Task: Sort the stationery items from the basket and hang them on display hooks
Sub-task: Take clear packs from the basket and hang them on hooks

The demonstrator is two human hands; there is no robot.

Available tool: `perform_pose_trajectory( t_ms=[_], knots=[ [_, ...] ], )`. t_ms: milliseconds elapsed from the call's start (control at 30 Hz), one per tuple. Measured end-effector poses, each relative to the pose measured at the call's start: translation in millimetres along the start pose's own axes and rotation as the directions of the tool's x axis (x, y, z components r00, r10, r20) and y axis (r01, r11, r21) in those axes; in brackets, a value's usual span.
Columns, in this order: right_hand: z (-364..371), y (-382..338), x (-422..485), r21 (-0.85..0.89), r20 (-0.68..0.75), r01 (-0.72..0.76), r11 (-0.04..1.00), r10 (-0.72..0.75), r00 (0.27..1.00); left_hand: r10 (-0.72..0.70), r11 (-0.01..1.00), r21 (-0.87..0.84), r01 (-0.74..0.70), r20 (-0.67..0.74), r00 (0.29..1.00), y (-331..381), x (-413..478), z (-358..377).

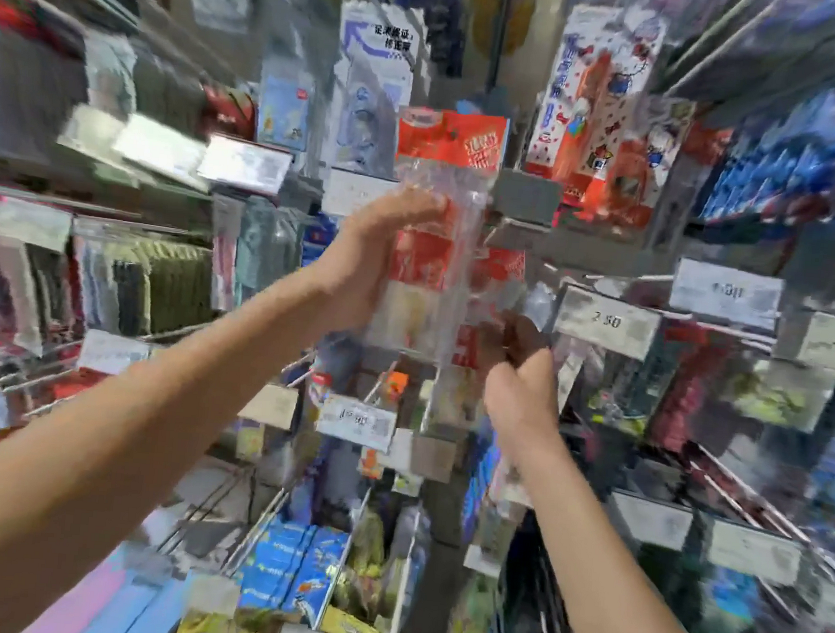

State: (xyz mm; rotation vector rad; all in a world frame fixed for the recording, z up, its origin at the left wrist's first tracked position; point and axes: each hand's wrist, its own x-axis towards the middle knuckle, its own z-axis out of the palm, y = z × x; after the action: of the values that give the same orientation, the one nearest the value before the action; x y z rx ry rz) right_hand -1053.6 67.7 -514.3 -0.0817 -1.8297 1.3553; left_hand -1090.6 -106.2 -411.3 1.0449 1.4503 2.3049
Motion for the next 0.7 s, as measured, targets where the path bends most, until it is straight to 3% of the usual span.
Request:
perform_pose_trajectory(
  t_ms=[167, 333, 533, 700],
  knots=[
    [-2, 10, 6, -0.03, 0.033, 0.178, 0.984, -0.177, 0.984, 0.083, 0.985, 0.149, -0.087, 0.032, 0.996, -4, 2, 0],
    [3, 14, 8, -0.043, 0.009, 0.235, 0.971, -0.235, 0.972, 0.136, 0.966, 0.205, -0.155, 0.106, 0.985, -2, 6, -9],
    [4, -1, 13, -0.107, -0.001, 0.188, 0.976, -0.189, 0.982, 0.119, 0.975, 0.166, -0.145, 0.154, 0.981, 7, 6, -12],
    [11, 0, 13, -0.093, -0.006, 0.169, 0.981, -0.17, 0.985, 0.136, 0.953, 0.248, -0.173, 0.16, 0.978, 6, 4, -17]
  ],
)
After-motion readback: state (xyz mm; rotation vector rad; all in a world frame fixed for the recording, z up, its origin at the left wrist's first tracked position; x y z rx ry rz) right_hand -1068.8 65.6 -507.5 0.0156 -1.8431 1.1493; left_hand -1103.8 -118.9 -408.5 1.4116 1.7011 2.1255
